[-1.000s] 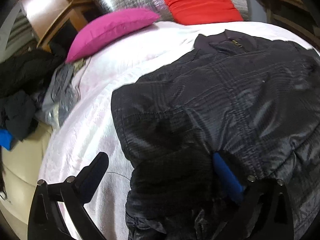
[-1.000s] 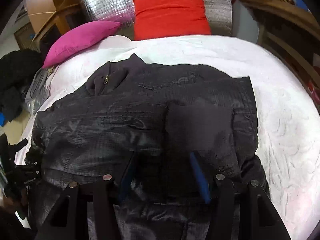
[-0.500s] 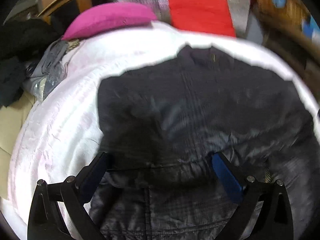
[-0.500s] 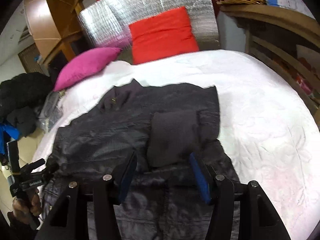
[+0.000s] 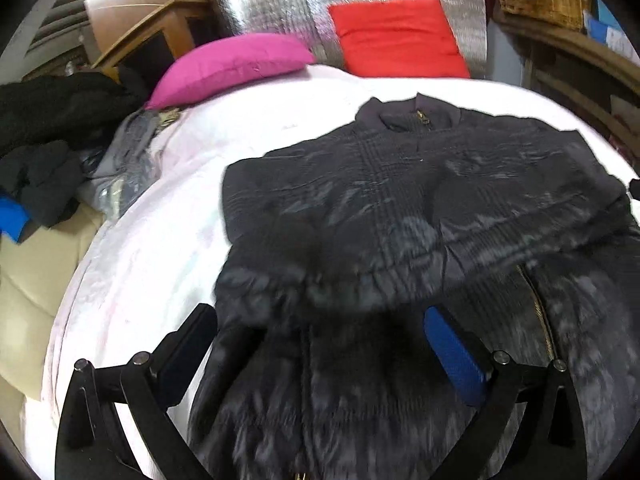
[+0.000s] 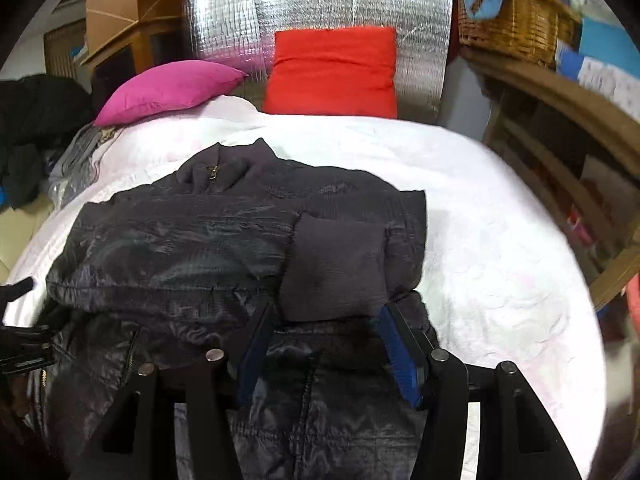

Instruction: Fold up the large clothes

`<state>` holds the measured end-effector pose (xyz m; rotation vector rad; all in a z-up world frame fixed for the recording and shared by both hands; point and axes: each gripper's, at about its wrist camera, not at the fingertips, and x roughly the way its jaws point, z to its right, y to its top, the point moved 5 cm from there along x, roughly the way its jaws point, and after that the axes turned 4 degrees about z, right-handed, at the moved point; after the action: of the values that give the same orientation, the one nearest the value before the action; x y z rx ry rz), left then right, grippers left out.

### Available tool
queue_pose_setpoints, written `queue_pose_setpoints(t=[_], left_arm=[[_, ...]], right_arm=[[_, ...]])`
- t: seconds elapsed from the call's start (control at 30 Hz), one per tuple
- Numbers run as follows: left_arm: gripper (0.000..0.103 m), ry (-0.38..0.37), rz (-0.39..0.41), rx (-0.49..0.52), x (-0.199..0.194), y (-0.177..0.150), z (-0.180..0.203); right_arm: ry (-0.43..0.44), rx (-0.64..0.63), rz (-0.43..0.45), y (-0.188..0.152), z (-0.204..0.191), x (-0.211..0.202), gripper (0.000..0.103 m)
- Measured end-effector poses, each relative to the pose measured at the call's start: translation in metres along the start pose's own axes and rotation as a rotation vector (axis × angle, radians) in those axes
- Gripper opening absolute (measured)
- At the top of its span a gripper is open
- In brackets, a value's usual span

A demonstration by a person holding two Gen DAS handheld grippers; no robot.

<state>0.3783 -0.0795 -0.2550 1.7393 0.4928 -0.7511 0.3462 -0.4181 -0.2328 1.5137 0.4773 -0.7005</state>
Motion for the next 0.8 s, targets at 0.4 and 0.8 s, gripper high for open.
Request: queue_pose_setpoints(t=[0.4,0.8], left_arm=[[0.103,0.026,0.01,-0.102,-0.075,-0.072,-0.038],[0.103,-0.039,-0.124,-0.137,-0.122,-0.162,-0.066]], right_arm=[[0.008,-0.071,0.097,-0.031,-0.019,-0.069,0.072],[0.134,0.104,-0.02,-0.132,0.015,-0.128,0.08]])
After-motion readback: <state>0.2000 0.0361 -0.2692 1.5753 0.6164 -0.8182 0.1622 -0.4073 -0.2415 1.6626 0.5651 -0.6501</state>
